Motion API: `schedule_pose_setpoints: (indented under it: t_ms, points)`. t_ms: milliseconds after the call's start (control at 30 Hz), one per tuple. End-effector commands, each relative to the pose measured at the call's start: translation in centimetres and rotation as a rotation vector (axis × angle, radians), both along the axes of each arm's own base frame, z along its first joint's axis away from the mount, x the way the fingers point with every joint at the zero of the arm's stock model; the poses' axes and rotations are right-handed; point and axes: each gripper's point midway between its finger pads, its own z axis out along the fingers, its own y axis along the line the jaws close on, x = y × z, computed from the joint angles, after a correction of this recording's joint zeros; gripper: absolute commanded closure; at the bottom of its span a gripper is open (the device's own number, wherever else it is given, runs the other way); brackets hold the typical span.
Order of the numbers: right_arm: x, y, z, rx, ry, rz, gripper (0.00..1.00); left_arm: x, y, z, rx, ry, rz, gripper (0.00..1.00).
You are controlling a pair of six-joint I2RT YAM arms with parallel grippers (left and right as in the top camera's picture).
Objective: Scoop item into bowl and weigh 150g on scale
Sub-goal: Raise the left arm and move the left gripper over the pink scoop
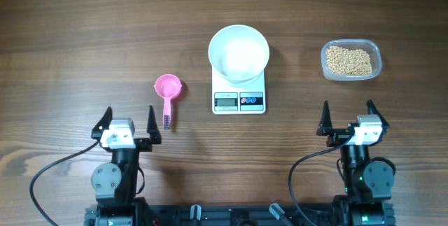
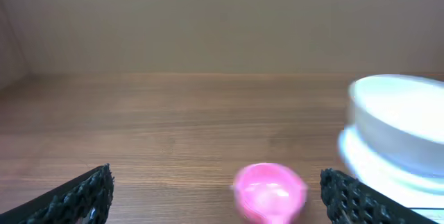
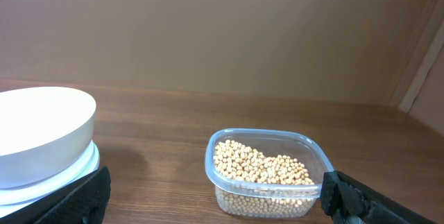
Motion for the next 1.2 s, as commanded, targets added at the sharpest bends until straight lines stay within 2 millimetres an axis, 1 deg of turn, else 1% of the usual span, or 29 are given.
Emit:
schedule_pose_setpoints:
  t_ms: [0, 33, 133, 200, 233, 300, 400, 533, 567, 600, 667, 700, 733, 767, 833, 900, 933, 1033, 1100, 1167]
  points:
    - [0.0, 0.3, 0.1, 0.008, -0.007, 0.016, 0.00, -1.6, -6.9, 0.4, -0.403, 0.077, -0.384, 0.00]
    - [0.0, 0.3, 0.1, 0.008, -0.007, 0.016, 0.00, -2.3, -8.1, 0.5, -0.484, 0.113, -0.455, 0.00]
    - [0.0, 0.3, 0.1, 0.008, -0.007, 0.016, 0.00, -2.8, -9.0, 1.1, -0.573, 0.132, -0.512, 0.00]
    - [0.0, 0.3, 0.1, 0.008, -0.007, 0.016, 0.00, -3.3, -9.7, 2.9, -0.570, 0.077, -0.583, 0.00]
    - [0.0, 0.3, 0.1, 0.009, -0.007, 0.016, 0.00, -4.0, -10.2, 4.8, -0.534, 0.002, -0.648, 0.00]
    - [0.0, 0.3, 0.1, 0.008, -0.007, 0.016, 0.00, -5.1, -10.7, 8.0, -0.472, -0.143, -0.720, 0.00]
    - [0.0, 0.3, 0.1, 0.009, -0.006, 0.016, 0.00, -6.7, -10.5, 12.3, -0.409, -0.322, -0.748, 0.00]
    - [0.0, 0.3, 0.1, 0.009, -0.007, 0.016, 0.00, -7.3, -9.8, 16.0, -0.403, -0.382, -0.707, 0.00]
    - [0.0, 0.3, 0.1, 0.008, -0.007, 0.016, 0.00, -7.6, -9.8, 17.5, -0.382, -0.387, -0.702, 0.00]
    - [0.0, 0.3, 0.1, 0.008, -0.007, 0.016, 0.00, -7.5, -9.8, 18.0, -0.382, -0.374, -0.697, 0.00]
    - [0.0, 0.3, 0.1, 0.009, -0.007, 0.016, 0.00, -6.7, -9.6, 18.8, -0.393, -0.289, -0.664, 0.00]
    - [0.0, 0.3, 0.1, 0.009, -0.007, 0.016, 0.00, -5.9, -9.5, 18.7, -0.406, -0.215, -0.638, 0.00]
    - [0.0, 0.3, 0.1, 0.009, -0.007, 0.016, 0.00, -4.8, -9.3, 18.3, -0.416, -0.106, -0.601, 0.00]
    - [0.0, 0.3, 0.1, 0.009, -0.007, 0.016, 0.00, -4.1, -9.2, 17.9, -0.416, -0.033, -0.578, 0.00]
    - [0.0, 0.3, 0.1, 0.009, -0.007, 0.016, 0.00, -2.4, -9.0, 16.8, -0.399, 0.173, -0.533, 0.00]
    - [0.0, 0.3, 0.1, 0.008, -0.007, 0.016, 0.00, -1.2, -8.9, 16.5, -0.402, 0.337, -0.509, 0.00]
    - [0.0, 0.3, 0.1, 0.009, -0.007, 0.016, 0.00, -0.8, -9.0, 16.5, -0.419, 0.389, -0.506, 0.00]
    - [0.0, 0.3, 0.1, 0.009, -0.007, 0.016, 0.00, 0.1, -10.4, 17.6, -0.509, 0.539, -0.586, 0.00]
    - [0.0, 0.3, 0.1, 0.008, -0.007, 0.016, 0.00, 0.5, -11.4, 17.8, -0.581, 0.629, -0.648, 0.00]
    - [0.0, 0.3, 0.1, 0.009, -0.007, 0.016, 0.00, 1.2, -11.7, 17.7, -0.607, 0.658, -0.677, 0.00]
